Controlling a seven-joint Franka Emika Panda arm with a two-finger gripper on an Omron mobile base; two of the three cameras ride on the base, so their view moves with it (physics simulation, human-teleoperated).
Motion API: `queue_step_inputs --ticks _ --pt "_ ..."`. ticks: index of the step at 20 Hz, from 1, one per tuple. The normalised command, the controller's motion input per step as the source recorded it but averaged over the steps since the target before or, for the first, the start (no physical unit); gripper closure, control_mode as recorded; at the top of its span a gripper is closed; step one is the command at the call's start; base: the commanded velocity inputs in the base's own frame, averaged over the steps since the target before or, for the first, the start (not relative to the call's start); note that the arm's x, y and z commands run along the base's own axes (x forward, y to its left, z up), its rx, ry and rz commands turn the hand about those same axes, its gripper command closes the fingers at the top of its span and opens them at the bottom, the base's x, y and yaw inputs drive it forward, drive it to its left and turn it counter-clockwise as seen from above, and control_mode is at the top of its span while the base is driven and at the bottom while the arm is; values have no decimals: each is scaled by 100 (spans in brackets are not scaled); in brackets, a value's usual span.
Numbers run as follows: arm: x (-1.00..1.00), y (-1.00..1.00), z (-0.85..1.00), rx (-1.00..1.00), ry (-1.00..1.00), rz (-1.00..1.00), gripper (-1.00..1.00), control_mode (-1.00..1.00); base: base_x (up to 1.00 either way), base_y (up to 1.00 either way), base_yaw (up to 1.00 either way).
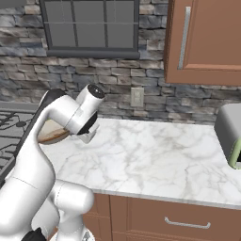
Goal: Pick the cup and bowl from the counter and place them on the counter next to the sink.
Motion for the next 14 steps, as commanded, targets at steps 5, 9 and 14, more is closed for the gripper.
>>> queue_step_inputs --ticks 5,9,14 --pt "-2 0 8 10 0 7 100 -100 0 0 0" --pt "-9 0 7 7 1 8 100 -100 0 0 0" --pt "-11 1 0 0 6 7 100 -100 0 0 0"
